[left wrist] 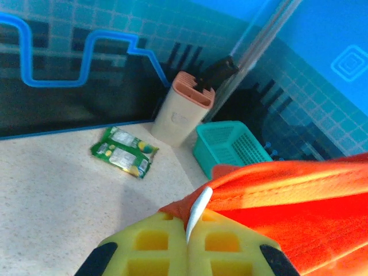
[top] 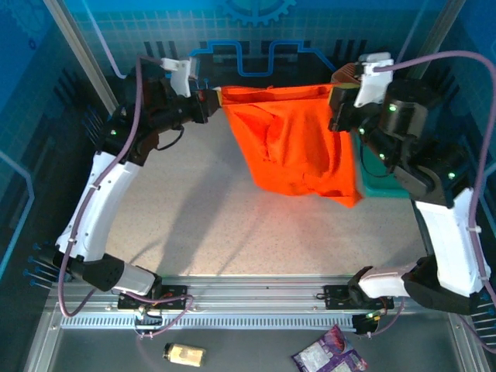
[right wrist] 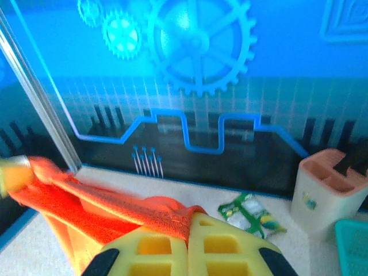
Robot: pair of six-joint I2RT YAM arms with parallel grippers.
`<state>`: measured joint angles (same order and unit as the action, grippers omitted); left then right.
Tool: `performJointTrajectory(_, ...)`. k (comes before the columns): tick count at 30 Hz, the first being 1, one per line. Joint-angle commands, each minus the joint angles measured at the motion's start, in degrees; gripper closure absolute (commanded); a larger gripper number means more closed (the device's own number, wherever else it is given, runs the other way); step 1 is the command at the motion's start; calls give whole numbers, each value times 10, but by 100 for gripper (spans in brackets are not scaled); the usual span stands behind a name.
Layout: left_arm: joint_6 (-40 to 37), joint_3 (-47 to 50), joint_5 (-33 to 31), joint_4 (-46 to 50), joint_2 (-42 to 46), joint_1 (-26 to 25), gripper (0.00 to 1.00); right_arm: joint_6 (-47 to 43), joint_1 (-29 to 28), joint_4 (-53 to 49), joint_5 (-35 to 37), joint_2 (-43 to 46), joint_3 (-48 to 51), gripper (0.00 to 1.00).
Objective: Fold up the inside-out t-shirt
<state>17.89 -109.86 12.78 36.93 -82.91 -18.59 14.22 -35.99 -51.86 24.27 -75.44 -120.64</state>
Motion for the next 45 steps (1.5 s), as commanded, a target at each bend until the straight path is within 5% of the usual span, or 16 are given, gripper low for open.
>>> performJointTrajectory(1,-34,-152,-109,38,19,41,100,53,3,15,-39,-24,42,100)
performJointTrajectory(8,-54,-310,-106,87,-15,47,100,124,5,82,-215,-99,77,100)
performJointTrajectory(14,23,-184,38,36,-19,29,100,131,56,81,-208,-98,129,100)
performJointTrajectory(22,72,10,103,-62,-117,-145,100,185,208,109,-244,-26,422,95)
performJointTrajectory(28,74,64,123,-45,-185,-197,66,155,253,62,-197,5,487,66)
performJointTrajectory(36,67,253,32,-47,-81,-149,57,133,203,41,-209,-3,500,60)
performJointTrajectory(45,74,543,-39,-38,42,42,54,148,47,85,-263,-123,508,57)
